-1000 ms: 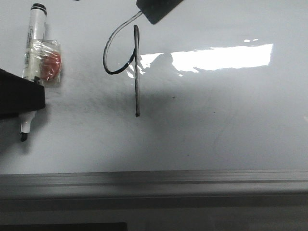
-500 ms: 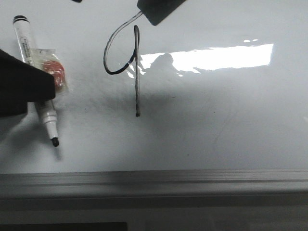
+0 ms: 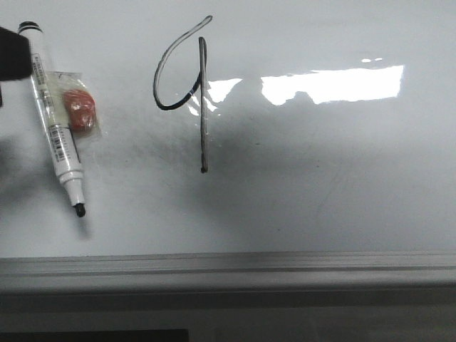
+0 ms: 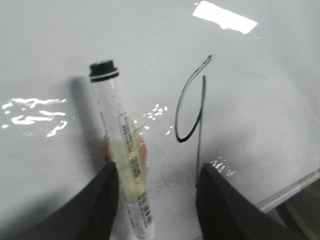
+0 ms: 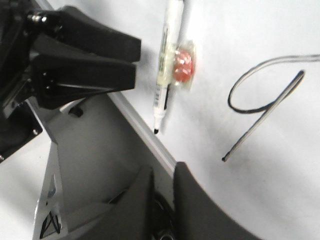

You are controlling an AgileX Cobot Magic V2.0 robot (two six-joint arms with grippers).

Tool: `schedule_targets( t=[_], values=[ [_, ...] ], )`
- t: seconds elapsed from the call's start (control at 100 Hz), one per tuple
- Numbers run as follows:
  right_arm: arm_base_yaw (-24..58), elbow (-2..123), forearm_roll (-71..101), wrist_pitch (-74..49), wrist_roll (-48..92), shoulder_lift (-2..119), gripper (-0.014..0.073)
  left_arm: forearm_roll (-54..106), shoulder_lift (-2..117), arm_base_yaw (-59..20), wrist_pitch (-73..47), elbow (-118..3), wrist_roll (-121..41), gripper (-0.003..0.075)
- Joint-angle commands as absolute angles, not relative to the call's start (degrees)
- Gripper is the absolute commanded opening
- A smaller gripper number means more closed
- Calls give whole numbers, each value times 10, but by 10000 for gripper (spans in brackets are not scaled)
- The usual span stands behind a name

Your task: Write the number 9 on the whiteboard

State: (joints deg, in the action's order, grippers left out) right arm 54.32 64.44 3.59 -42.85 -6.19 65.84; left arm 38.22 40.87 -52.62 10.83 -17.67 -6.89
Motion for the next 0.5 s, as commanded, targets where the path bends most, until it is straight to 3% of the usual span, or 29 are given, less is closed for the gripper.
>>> schedule_targets(
  t=[0.0, 0.06, 0.49],
  values=[
    [542, 638, 12, -355, -60, 610, -65, 348, 370, -525, 109, -191, -66, 106],
    [542, 606, 0, -312, -60, 579, -65, 324, 340, -525, 93, -188, -67, -19],
    [542, 219, -54, 90, -58, 283, -64, 259, 173, -525, 85, -89, -67, -20]
  ],
)
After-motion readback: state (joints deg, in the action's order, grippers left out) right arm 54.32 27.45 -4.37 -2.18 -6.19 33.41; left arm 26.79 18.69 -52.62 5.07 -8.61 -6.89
